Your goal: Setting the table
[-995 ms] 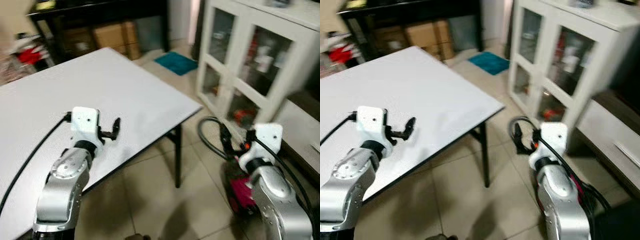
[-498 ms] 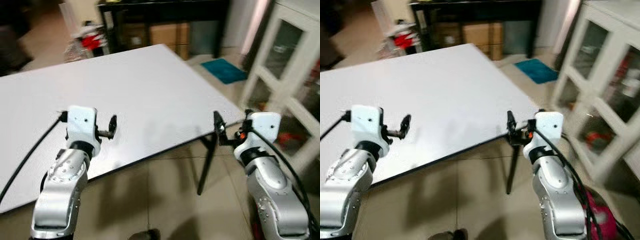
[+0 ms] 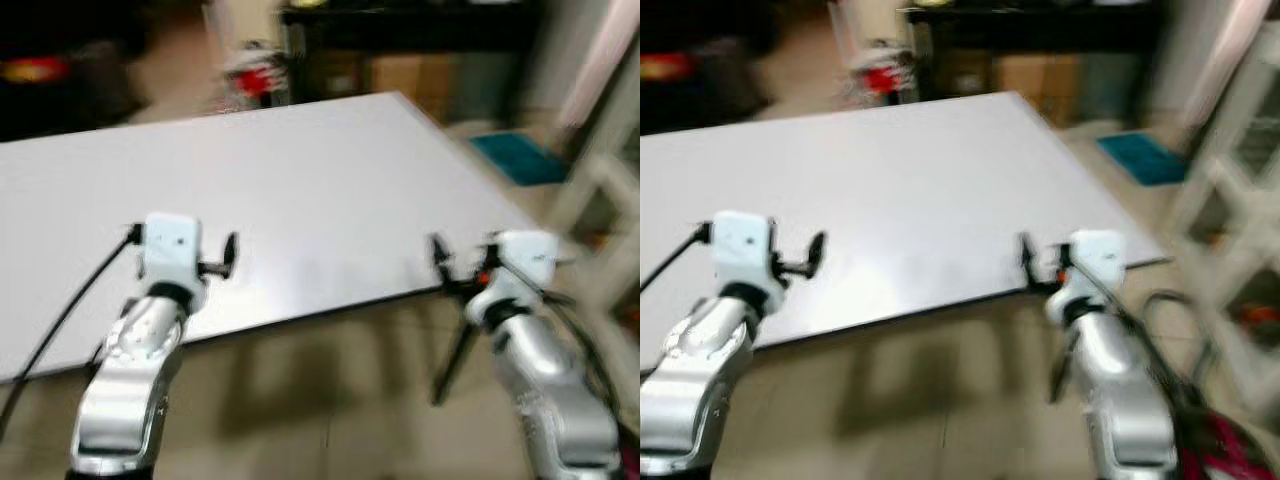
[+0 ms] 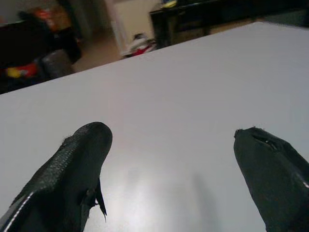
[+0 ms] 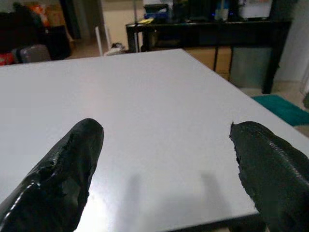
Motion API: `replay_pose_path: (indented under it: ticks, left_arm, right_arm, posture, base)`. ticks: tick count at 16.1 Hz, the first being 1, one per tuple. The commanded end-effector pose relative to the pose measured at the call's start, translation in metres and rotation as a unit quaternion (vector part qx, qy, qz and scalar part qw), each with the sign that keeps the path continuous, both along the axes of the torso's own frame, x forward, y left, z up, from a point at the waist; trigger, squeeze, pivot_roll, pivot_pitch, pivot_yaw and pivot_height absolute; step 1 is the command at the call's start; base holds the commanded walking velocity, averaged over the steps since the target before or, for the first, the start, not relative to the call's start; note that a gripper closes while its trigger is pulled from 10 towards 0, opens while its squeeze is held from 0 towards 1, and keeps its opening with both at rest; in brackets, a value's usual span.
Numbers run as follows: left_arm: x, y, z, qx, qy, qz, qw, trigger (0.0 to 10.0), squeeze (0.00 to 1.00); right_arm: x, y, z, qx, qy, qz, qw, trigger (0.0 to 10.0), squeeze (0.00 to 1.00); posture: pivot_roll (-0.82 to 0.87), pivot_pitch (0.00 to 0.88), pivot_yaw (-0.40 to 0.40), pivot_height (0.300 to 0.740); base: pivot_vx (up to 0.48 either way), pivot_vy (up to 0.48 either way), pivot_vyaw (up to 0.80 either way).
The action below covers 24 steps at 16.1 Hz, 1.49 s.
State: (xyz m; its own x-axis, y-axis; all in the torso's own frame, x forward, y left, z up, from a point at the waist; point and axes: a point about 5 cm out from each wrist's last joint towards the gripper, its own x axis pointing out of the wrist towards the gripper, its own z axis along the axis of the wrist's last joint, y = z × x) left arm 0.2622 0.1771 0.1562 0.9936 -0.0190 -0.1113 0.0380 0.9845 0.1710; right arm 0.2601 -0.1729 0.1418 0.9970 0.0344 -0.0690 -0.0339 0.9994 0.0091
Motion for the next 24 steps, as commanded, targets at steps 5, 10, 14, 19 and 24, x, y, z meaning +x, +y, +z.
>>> replay_pose_path:
  ticks: [5, 10, 14, 19, 24]
  left_arm:
    - [0.0, 0.005, -0.0006, 0.017, 0.002, 0.011, 1.0, 10.0, 0.0]
    - [0.0012, 0.01, 0.0013, 0.014, 0.003, 0.025, 1.0, 10.0, 0.0]
    - [0.0002, 0.0097, 0.0005, 0.018, 0.002, 0.021, 1.0, 10.0, 0.0]
    - [-0.0024, 0.0069, -0.0021, 0.016, 0.006, 0.019, 1.0, 10.0, 0.0]
    - [-0.0064, 0.0087, -0.005, 0.019, 0.011, 0.021, 1.0, 10.0, 0.0]
  right_arm:
    - [0.0026, 0.0027, 0.0039, -0.005, -0.005, -0.002, 1.0, 10.0, 1.0]
    - [0.0062, -0.0015, 0.0003, -0.018, 0.01, -0.031, 0.999, 10.0, 0.0]
    - [0.0076, 0.0015, 0.0029, -0.029, 0.005, -0.035, 0.999, 10.0, 0.0]
    - [0.0063, -0.0015, 0.002, 0.026, 0.03, -0.037, 0.999, 10.0, 0.0]
    - [0.0059, 0.0022, 0.0014, 0.044, 0.037, -0.023, 0.998, 10.0, 0.0]
  posture:
    - [-0.13, 0.01, 0.048, 0.74]
    - [-0.12, 0.01, 0.038, 0.74]
    - [-0.12, 0.003, 0.03, 0.74]
    - [-0.12, 0.0, 0.018, 0.74]
    - [-0.1, 0.0, 0.011, 0.74]
  base:
    - [0.0, 0.241, 0.75]
    - [0.0, 0.209, 0.0]
    - [0.0, 0.308, 0.0]
    - [0.0, 0.329, 0.0]
    - [0.0, 0.33, 0.0]
